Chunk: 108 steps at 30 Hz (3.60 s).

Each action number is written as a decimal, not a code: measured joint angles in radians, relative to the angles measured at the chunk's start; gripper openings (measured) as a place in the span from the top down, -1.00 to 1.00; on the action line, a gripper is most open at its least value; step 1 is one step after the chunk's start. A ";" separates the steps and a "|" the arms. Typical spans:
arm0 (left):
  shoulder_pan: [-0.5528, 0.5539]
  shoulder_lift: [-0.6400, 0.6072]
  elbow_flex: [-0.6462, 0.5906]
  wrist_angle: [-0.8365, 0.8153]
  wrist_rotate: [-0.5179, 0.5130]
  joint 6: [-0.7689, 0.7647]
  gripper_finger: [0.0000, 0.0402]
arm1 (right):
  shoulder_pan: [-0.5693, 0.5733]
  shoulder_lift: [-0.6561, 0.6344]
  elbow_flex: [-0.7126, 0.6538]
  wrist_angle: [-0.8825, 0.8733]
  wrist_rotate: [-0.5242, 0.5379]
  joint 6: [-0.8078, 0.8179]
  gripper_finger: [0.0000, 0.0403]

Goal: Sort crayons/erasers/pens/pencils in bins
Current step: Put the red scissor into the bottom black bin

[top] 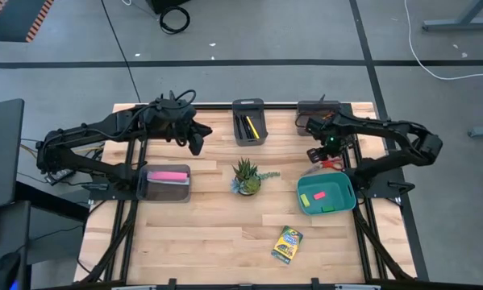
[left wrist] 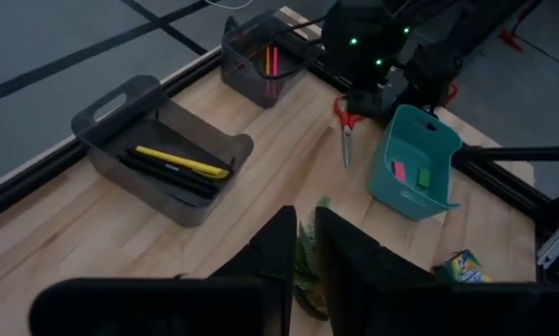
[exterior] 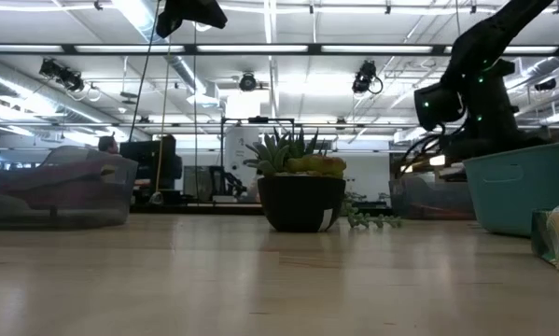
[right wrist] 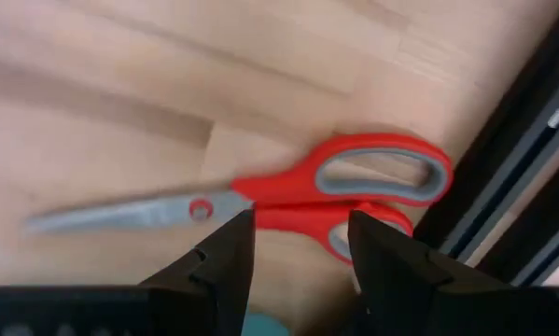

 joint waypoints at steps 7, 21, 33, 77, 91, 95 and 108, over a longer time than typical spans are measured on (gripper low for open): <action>0.000 0.000 0.000 -0.001 0.000 -0.020 0.74 | 0.000 0.058 -0.050 0.085 -0.024 0.157 0.11; 0.000 0.000 0.000 -0.001 0.035 -0.012 0.74 | 0.004 0.034 -0.080 0.351 -0.162 0.300 0.11; 0.000 0.000 0.000 -0.001 0.035 0.006 0.75 | 0.104 0.037 -0.063 0.788 -0.305 0.448 0.11; 0.000 0.000 0.000 -0.001 0.035 0.007 0.74 | 0.120 0.034 0.173 0.289 -0.133 -0.966 0.11; 0.000 0.005 -0.001 -0.002 0.034 0.003 0.74 | 0.208 0.034 -0.035 0.356 -0.095 -0.847 0.11; 0.000 0.005 -0.001 -0.002 0.035 -0.021 0.76 | 0.212 0.034 -0.037 0.365 -0.046 -0.791 0.11; 0.000 0.006 -0.001 -0.001 0.035 -0.052 0.74 | 0.211 0.033 -0.100 0.527 0.001 -0.749 0.11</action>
